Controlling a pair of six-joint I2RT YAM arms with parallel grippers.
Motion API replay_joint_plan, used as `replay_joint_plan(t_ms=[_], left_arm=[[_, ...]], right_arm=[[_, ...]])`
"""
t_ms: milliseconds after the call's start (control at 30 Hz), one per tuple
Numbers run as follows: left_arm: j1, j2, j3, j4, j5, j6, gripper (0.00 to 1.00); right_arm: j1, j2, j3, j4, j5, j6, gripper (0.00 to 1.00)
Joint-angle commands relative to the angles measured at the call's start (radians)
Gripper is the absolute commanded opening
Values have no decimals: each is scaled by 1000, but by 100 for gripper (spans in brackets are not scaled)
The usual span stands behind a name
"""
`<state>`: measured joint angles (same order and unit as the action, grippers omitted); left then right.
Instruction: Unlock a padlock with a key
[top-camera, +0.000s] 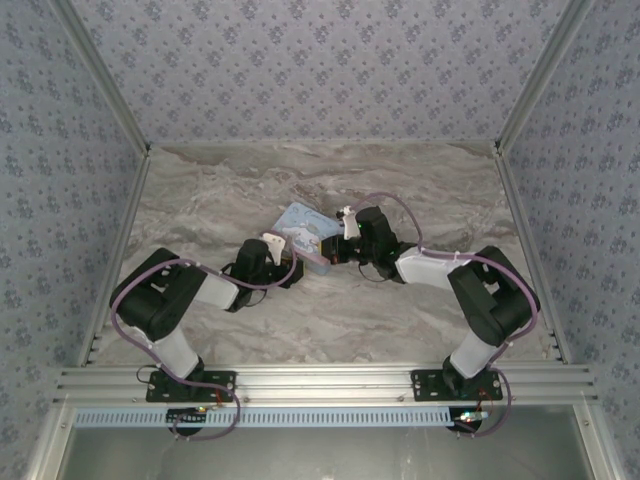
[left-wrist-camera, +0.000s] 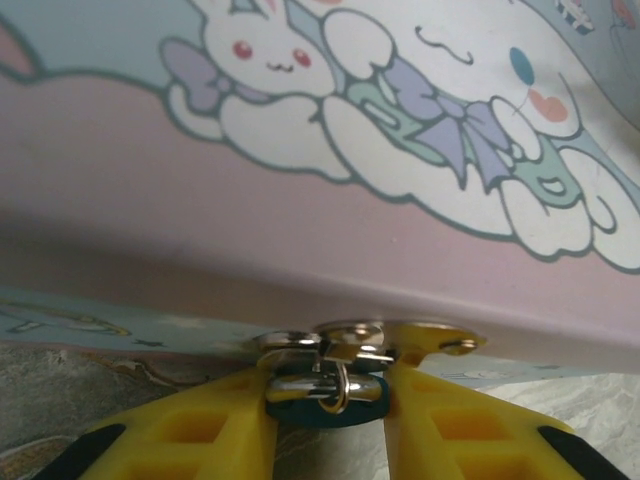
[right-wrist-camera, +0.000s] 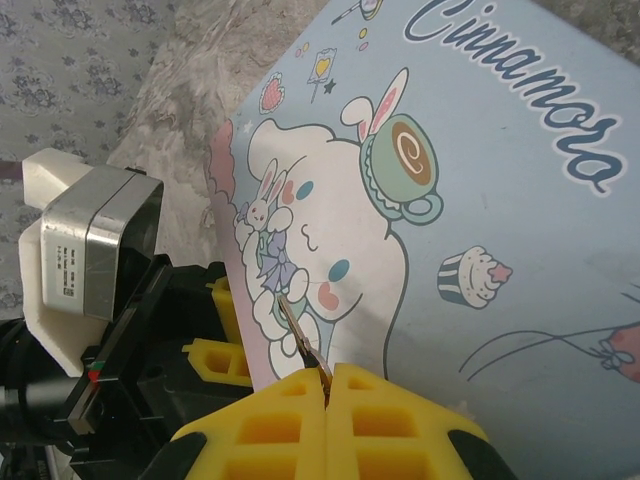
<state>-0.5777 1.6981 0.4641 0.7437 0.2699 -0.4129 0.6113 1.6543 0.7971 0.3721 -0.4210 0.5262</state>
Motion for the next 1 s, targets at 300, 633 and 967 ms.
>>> replay_joint_plan(t_ms=[300, 633, 967], left_arm=[[-26, -46, 65, -81, 63, -109, 26], [-75, -98, 137, -189, 58, -265, 22], [-147, -110, 217, -254, 29, -483, 18]], right_arm=[[-2, -173, -54, -48, 62, -138, 3], [25, -347, -249, -20, 133, -268, 3], [93, -475, -470, 126, 251, -380, 3]])
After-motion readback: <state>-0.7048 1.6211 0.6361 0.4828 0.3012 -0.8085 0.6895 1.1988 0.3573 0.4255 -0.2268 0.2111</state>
